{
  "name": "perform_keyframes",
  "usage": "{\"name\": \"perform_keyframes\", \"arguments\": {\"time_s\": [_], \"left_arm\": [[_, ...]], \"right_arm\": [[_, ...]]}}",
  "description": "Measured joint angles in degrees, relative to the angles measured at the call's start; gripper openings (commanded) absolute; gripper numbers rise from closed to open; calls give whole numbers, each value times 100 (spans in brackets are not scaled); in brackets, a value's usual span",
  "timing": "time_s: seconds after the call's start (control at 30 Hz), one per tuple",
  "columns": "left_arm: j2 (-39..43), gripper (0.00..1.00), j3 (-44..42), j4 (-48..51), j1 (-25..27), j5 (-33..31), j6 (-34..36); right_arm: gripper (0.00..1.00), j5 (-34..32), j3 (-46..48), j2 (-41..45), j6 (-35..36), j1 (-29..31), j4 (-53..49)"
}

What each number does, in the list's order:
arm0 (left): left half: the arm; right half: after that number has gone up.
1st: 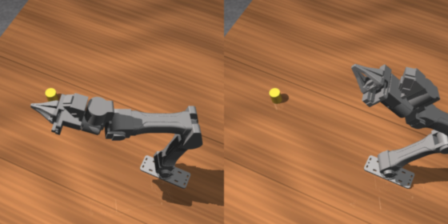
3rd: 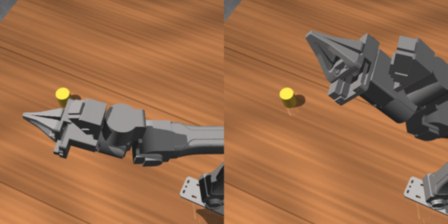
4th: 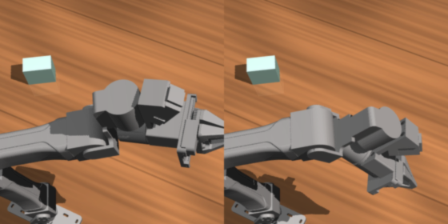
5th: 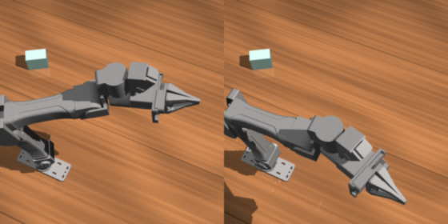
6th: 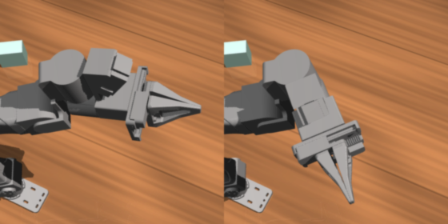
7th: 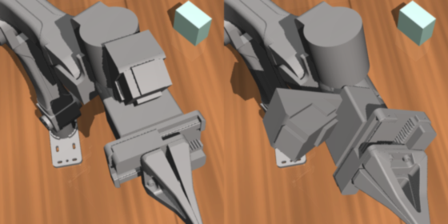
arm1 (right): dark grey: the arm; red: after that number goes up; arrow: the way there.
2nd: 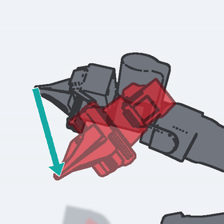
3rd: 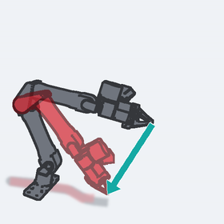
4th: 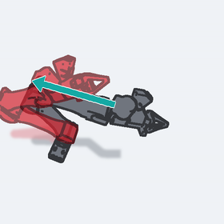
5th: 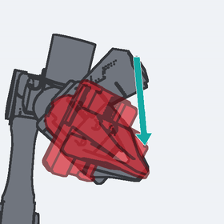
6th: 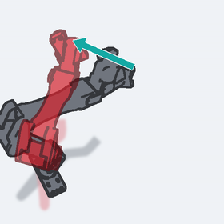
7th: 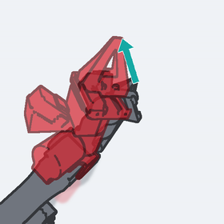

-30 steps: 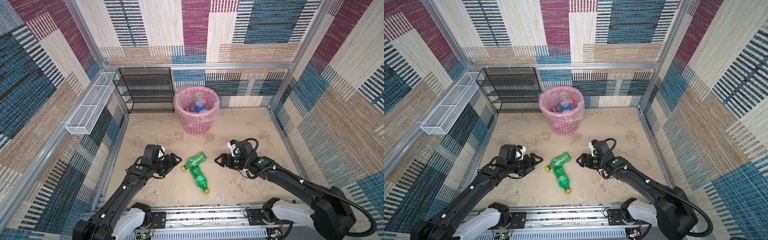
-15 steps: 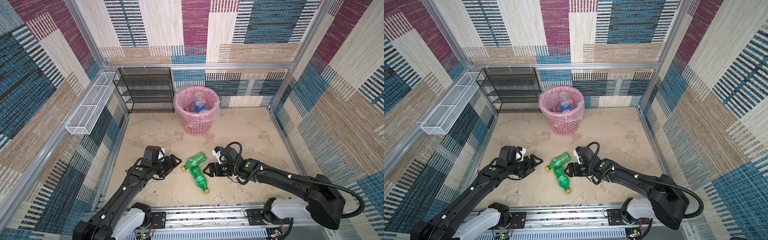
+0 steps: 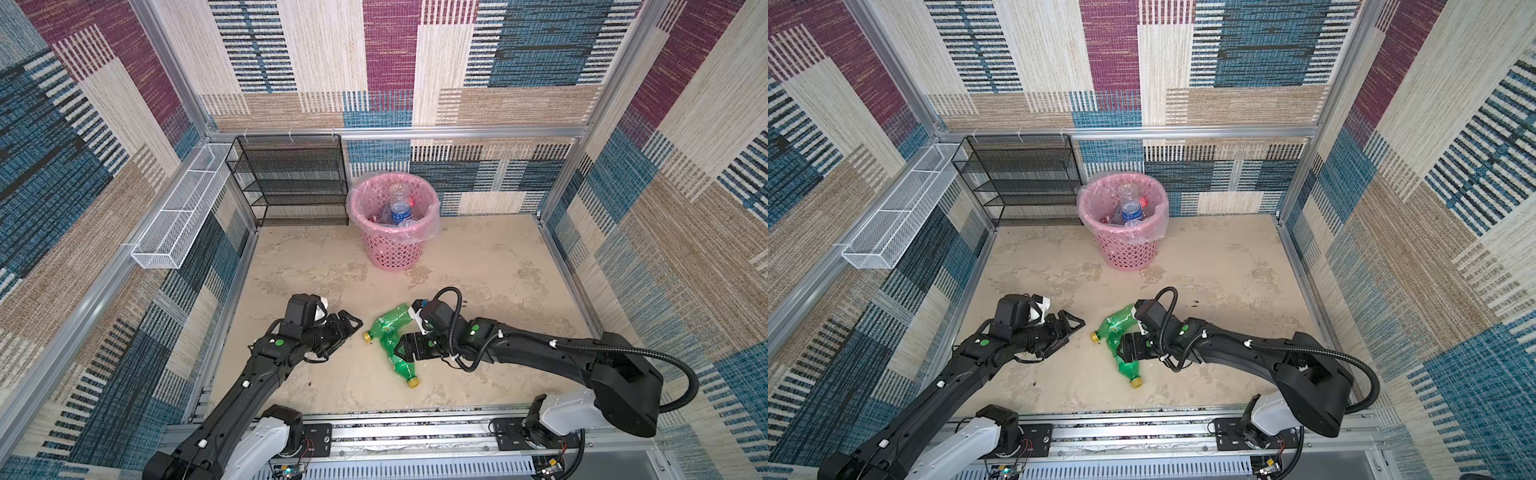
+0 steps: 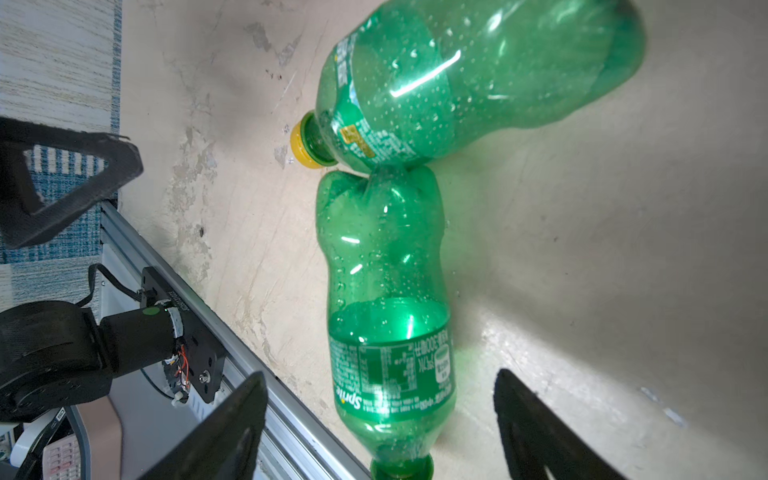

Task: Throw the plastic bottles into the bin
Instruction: 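Bring the right gripper back down over the green soda bottles, then close the right gripper on the nearer green soda bottle and lift it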

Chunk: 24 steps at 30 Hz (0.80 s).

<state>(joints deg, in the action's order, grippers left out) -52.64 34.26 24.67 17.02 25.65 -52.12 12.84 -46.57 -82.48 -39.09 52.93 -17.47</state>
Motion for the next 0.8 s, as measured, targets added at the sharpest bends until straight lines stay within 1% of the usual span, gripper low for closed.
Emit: {"name": "perform_keyframes", "arguments": {"time_s": [0.1,0.8], "left_arm": [[26,82,-20,0,0,0,0],[28,82,-72,7,2,0,0]], "right_arm": [[86,-90,-63,-118,20,57,-26],[80,-85,-256,-660,42,256,-42]]}}
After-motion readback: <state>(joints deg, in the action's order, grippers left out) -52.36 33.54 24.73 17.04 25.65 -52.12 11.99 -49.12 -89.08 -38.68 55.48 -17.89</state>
